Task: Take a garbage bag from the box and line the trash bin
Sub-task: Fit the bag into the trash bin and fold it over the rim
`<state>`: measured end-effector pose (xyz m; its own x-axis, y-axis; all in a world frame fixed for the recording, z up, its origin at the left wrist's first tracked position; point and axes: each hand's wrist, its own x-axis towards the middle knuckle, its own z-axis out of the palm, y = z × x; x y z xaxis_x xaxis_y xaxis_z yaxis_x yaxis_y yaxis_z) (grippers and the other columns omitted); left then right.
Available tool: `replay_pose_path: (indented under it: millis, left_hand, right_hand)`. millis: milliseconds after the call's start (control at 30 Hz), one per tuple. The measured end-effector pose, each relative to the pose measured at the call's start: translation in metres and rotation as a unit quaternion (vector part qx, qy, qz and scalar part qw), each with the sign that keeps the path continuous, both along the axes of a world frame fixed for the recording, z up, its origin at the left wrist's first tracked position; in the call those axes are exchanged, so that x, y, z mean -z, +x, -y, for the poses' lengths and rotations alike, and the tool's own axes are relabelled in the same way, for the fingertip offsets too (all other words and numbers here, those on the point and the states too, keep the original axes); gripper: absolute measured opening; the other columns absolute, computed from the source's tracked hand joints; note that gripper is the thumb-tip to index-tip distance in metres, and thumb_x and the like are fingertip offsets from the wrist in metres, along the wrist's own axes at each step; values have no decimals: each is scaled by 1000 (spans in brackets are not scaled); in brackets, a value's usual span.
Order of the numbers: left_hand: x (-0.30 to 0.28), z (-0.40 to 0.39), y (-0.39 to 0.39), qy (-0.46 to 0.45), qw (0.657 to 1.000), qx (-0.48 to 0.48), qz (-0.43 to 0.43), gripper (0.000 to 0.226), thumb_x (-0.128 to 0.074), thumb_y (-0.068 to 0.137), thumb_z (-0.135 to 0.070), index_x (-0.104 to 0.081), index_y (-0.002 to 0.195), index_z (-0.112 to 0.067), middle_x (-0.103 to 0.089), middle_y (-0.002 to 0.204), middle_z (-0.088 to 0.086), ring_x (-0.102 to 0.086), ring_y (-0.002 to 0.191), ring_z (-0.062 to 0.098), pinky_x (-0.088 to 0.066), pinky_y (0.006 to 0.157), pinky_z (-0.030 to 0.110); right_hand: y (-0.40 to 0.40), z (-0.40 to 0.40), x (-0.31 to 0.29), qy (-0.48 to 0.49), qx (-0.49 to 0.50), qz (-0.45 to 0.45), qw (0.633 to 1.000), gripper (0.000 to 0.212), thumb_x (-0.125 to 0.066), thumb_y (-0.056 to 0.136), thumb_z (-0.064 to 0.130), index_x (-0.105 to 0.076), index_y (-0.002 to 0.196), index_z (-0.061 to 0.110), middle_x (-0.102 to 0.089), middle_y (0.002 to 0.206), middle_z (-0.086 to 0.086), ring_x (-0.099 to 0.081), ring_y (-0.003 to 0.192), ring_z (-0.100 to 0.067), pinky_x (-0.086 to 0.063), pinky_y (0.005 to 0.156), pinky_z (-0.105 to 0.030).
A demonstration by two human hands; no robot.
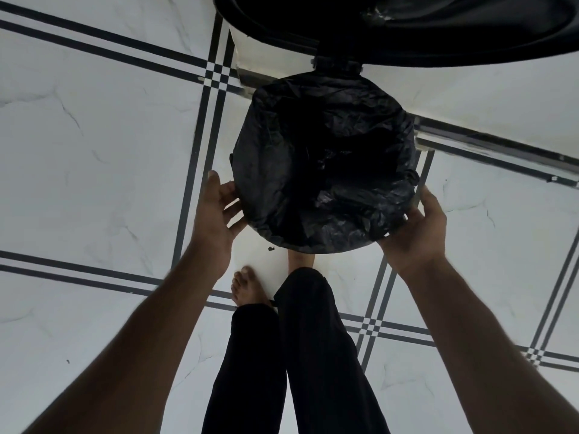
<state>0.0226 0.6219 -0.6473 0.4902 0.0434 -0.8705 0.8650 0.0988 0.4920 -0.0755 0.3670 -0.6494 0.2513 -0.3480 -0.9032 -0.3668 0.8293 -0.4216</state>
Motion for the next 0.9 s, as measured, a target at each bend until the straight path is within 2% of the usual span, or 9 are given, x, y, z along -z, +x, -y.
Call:
replay_pose_path:
  millis: [100,233,433,500,600,667,733,800,900]
  left_hand:
    - [1,5,2,-1,1000,-1,-7,46,-32,102,-53,-63,107,-19,-67,105,-3,-63,104,15,-51,86,35]
    - [2,5,4,-4,1000,-1,-19,49,-31,102,-55,-63,107,-18,-68,101,-2,-63,98,16,-50,82,32]
    - [1,-2,5,-18,999,4,-42,53,-30,101,-56,-65,94,-17,-68,101,0,-63,104,17,-48,93,35]
    - [1,-1,6,-24,998,-3,-50,52,-32,101,-55,-65,94,-16,-68,100,1,-63,104,18,-48,93,36]
    - [1,1,9,-37,997,-14,-65,49,-35,100,-54,-62,107,-14,-67,102,3,-63,100,21,-50,84,35]
    - [1,2,9,-43,997,-14,-68,48,-36,100,-54,-61,109,-14,-66,102,4,-62,100,22,-51,85,36]
    - [1,2,9,-48,996,-11,-71,50,-35,100,-55,-62,108,-13,-67,103,4,-63,102,22,-51,89,37]
    - [3,-1,9,-51,996,-4,-71,53,-32,101,-55,-63,108,-13,-68,105,3,-64,104,22,-50,92,37]
    - [7,-3,10,-58,996,6,-72,54,-33,100,-56,-63,110,-11,-68,108,4,-64,106,23,-50,94,38]
  right_hand:
    - [-5,1,2,-11,5,-19,1000,41,-57,87,47,-58,110,12,-62,135,-17,-57,131,-31,-46,108,-50]
    - [-9,3,3,-2,6,-24,1000,59,-52,93,49,-60,129,3,-65,134,-15,-60,127,-31,-47,108,-46]
    - [-2,9,7,16,-34,-42,998,66,-52,87,63,-65,128,14,-68,130,-9,-63,123,-29,-46,108,-47]
    - [-4,11,10,30,-7,-40,999,67,-53,87,60,-61,132,11,-66,132,-13,-64,121,-32,-47,107,-50]
    - [-2,11,11,23,33,-56,998,53,-51,94,50,-56,127,8,-69,124,-12,-69,111,-28,-53,100,-48]
    - [5,7,6,-90,-16,-150,984,27,-47,96,36,-58,105,12,-65,106,-2,-64,92,-15,-55,83,-34]
    - [16,-1,-6,-328,-89,-218,915,11,-46,91,22,-55,97,21,-58,100,3,-55,84,-10,-47,73,-24]
    - [31,-13,-27,-514,-193,-123,827,21,-47,88,12,-59,101,22,-60,103,6,-56,89,-6,-45,76,-15]
    - [69,-35,-28,-538,-445,15,716,31,-48,84,2,-70,98,19,-67,98,6,-61,87,-5,-47,77,-13]
